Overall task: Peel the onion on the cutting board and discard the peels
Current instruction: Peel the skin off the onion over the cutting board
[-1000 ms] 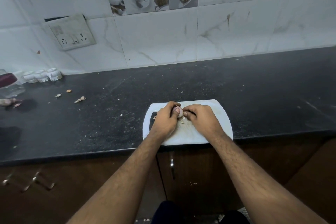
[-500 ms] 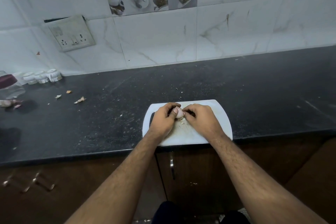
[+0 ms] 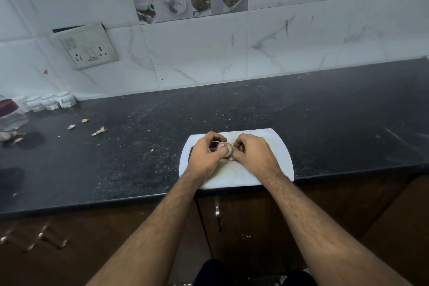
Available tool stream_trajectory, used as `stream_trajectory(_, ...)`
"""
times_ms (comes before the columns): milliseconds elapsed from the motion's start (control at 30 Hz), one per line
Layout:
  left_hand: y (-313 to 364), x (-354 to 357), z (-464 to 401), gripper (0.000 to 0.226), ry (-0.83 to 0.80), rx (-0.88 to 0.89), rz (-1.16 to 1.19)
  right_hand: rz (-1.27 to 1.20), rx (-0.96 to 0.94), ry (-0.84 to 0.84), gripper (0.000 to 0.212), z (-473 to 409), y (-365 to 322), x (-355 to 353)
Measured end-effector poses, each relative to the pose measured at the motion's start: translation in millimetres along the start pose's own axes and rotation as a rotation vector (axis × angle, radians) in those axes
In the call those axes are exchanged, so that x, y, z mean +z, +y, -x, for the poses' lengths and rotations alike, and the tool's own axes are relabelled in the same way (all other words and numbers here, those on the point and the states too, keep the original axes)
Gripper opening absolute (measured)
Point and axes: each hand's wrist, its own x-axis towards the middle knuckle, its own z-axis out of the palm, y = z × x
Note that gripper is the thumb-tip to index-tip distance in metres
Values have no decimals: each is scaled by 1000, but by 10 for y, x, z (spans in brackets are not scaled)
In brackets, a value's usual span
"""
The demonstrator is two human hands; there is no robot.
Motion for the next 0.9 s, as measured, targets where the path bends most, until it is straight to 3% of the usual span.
stream_trajectory(200,24,-1,28,28,-14,8,72,-113,75,111,4,-33,59,-8)
stream_trajectory(367,-4,4,0,16,-4,-12,95,-150,2,105,26,-30,56,-1)
stream_trajectory(600,-69,26,-51,21,20,5,-12,-287,-17,-19,21,-68,120,17)
stream_trajectory(900,-90,63,-63,31,69,63,-161,-281,-38,4,18,-61,130,6)
